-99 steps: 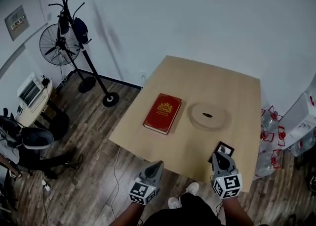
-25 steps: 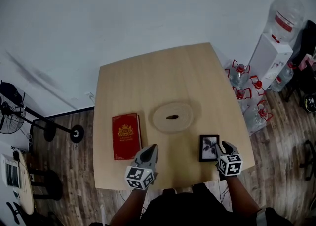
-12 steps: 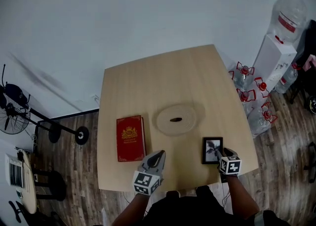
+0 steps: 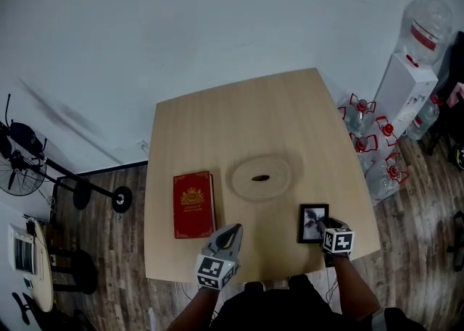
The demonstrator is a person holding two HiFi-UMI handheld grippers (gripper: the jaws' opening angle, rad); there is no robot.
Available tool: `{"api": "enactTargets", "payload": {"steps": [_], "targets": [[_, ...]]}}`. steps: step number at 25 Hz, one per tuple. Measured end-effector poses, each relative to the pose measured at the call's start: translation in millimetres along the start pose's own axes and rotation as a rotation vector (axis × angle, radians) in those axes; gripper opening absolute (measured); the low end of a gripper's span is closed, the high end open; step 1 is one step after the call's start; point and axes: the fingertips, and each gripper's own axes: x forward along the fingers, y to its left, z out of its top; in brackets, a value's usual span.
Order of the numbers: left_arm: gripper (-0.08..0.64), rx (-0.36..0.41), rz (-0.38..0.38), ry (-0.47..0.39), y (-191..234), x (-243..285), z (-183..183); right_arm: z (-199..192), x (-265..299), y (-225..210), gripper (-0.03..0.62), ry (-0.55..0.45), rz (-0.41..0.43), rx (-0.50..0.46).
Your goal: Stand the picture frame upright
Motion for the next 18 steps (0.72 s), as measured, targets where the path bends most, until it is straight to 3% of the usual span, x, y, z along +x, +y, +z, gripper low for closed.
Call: {"api": "enactTargets", "payload": {"steps": [18], "targets": [[0.000,-0.022,0.001,-0.024,3.0,-4.3,3.5,0.6,2.5,-1.6,0.117,0.080,-0.001,0.047]]}}
